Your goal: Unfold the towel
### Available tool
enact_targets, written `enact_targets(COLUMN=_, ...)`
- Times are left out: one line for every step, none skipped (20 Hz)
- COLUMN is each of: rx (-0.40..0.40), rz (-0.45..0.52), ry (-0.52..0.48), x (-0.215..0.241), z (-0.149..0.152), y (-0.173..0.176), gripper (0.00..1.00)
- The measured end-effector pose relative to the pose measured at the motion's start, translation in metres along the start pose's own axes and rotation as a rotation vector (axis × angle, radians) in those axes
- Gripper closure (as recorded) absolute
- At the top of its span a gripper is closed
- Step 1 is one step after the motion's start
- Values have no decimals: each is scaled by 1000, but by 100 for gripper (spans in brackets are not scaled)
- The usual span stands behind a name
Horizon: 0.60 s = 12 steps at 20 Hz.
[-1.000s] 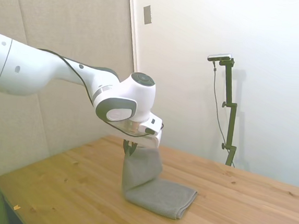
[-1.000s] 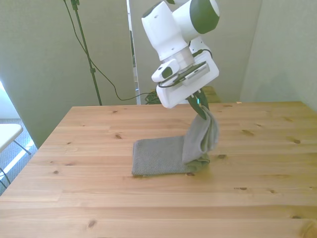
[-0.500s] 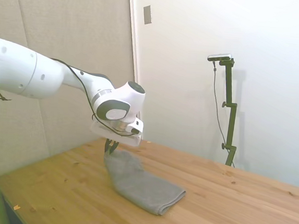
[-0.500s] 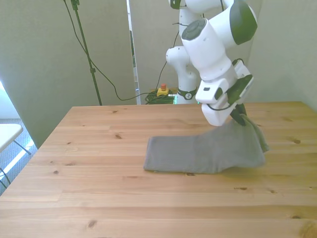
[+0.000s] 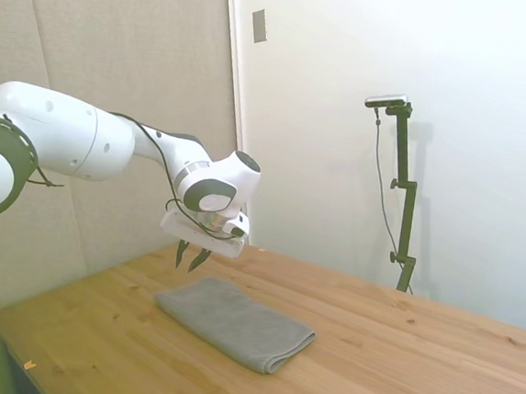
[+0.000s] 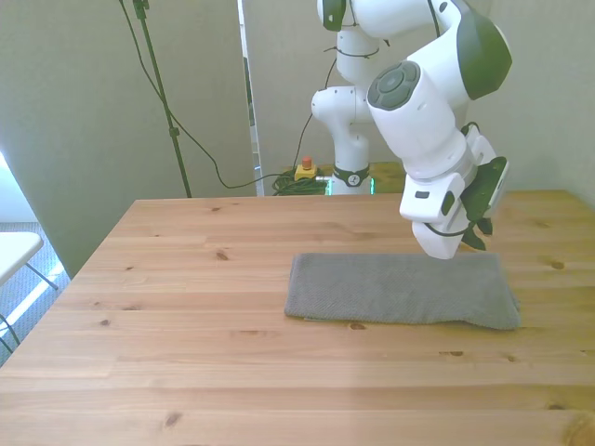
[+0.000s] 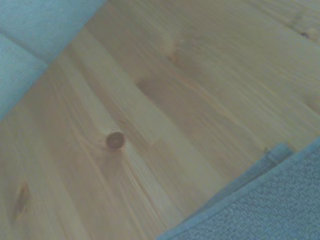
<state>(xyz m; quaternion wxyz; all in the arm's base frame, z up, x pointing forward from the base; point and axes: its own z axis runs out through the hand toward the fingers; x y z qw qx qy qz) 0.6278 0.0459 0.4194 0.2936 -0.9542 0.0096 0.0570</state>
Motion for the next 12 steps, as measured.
enact_targets(rx=-26, rz=36, ry=26, x=1, z=-4, y=-3, gripper=0)
enact_targets(rx=-56, rz=65, ry=54, x=1, z=-6, y=-4, gripper=0)
enact_targets(rx=-87, rz=92, ry=84, x=-1, z=-6, y=-5, gripper=0)
enact_targets(rx=-114, rz=121, ry=111, x=-5, z=-6, y=-7, gripper=0)
enact_targets(rx=-138, rz=154, ry=135, x=-11, z=-5, y=-8, gripper=0)
enact_targets(rx=-160, rz=187, ry=158, x=-20, z=-5, y=-8, gripper=0)
enact_targets(rx=-183, rz=220, ry=178, x=-32, z=-7, y=-10, gripper=0)
enact_targets(rx=-206, rz=254, ry=197, x=-45, z=-10, y=-14, gripper=0)
enact_targets(rx=-230, rz=288, ry=217, x=-60, z=-13, y=-18, gripper=0)
enact_targets(rx=-255, rz=322, ry=236, x=-77, z=-16, y=-23, gripper=0)
enact_targets(rx=-281, rz=357, ry=255, x=-94, z=-18, y=-27, gripper=0)
enact_targets(rx=-312, rz=391, ry=271, x=-112, z=-19, y=-31, gripper=0)
